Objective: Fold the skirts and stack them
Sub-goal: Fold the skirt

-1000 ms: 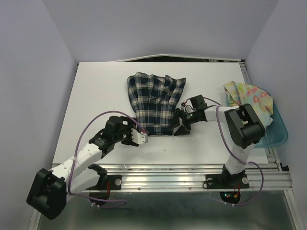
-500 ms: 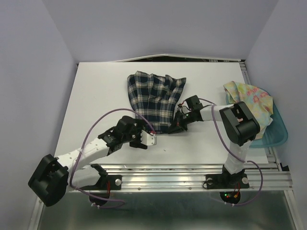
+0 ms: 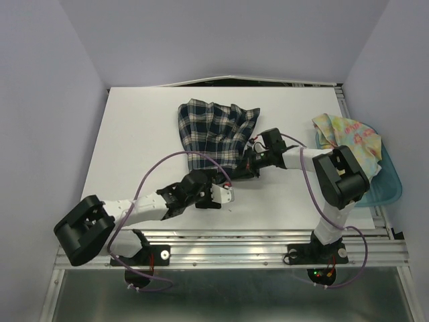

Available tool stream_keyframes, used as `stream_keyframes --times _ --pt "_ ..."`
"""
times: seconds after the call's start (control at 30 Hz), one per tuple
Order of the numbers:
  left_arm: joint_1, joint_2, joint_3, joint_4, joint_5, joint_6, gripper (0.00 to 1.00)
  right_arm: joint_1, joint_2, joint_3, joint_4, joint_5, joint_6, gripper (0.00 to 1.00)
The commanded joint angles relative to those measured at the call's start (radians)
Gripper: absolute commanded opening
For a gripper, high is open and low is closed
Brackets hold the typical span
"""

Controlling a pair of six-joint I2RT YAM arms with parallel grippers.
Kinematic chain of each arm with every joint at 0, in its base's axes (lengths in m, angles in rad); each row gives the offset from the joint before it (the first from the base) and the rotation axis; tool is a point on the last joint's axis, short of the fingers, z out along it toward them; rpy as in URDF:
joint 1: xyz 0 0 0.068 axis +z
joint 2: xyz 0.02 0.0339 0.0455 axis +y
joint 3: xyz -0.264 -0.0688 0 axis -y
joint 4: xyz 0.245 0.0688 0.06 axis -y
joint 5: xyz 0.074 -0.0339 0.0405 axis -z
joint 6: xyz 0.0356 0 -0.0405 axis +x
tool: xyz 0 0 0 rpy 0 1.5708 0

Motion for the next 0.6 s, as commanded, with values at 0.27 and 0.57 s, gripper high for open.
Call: stream_keyframes --times 0.27,0.57 --pt "-0.004 0.183 0.025 0.213 -0.151 -0.065 0.99 0.004 -0.089 -0.001 0.093 -0.070 0.061 0.01" --pt "0.034 0.221 0.046 0.230 -0.157 -0.142 0.49 0.004 -0.103 -0.030 0.094 -0.088 0.055 0.01"
